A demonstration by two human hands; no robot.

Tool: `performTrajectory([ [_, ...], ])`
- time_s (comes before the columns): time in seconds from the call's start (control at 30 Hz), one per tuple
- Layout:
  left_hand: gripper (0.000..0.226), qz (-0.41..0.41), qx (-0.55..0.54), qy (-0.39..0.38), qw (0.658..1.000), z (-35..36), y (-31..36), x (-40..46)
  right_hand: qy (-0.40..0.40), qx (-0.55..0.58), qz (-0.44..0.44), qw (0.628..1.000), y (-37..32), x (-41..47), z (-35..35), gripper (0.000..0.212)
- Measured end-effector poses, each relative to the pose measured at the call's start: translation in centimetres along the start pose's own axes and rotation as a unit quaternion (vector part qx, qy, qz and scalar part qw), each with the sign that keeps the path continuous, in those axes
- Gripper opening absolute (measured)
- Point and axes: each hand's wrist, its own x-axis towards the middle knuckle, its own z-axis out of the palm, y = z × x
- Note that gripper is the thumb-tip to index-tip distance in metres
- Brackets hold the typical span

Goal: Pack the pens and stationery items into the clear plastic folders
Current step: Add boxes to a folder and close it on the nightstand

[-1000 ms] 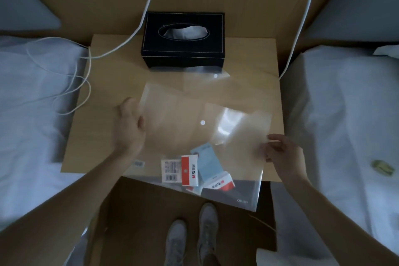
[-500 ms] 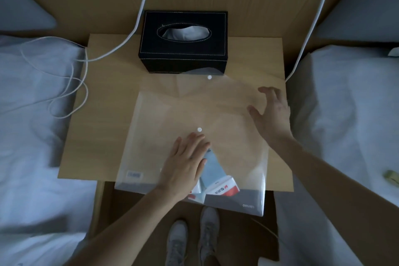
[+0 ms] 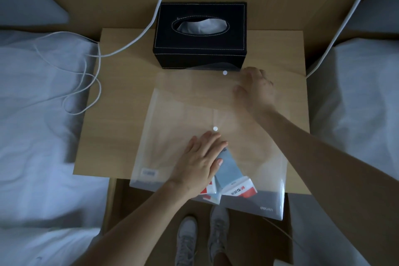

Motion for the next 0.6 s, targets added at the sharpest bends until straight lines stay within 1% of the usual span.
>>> performTrajectory([
  [0.07, 0.040, 0.006, 0.012, -0.006, 1.000, -0.1, -0.1, 0.1, 0.032, 0.044, 0.013, 0.998, -0.3, -0.1, -0.1, 0.030],
  [0.17, 0.040, 0.008, 0.020, -0.012, 1.000, -0.2, -0.1, 0.3, 0.065, 0.099, -0.002, 0.993, -0.5, -0.8, -0.7, 0.015],
  [0.27, 0.042, 0.001, 0.023, -0.017, 1.000, -0.3, 0.1, 0.2, 0.057, 0.134, -0.032, 0.989, -1.0, -2.0, -1.9, 0.006],
  [0.3, 0.042, 0.002, 0.025, -0.014, 1.000, -0.2, 0.2, 0.2, 0.048, 0.138, -0.054, 0.988, -1.1, -2.6, -2.2, 0.007],
  [0.43, 0.039, 0.006, 0.018, 0.002, 1.000, -0.1, 0.2, 0.2, 0.029, 0.116, -0.173, 0.978, -0.2, -5.2, -2.2, 0.023],
  [0.53, 0.038, 0.015, 0.016, 0.008, 1.000, 0.0, 0.0, 0.2, 0.013, 0.095, -0.227, 0.969, 1.3, -6.2, -1.0, 0.028],
  [0.6, 0.037, 0.016, 0.015, 0.008, 1.000, 0.0, 0.0, 0.1, 0.010, 0.052, -0.263, 0.963, 2.1, -6.7, 0.0, 0.033],
])
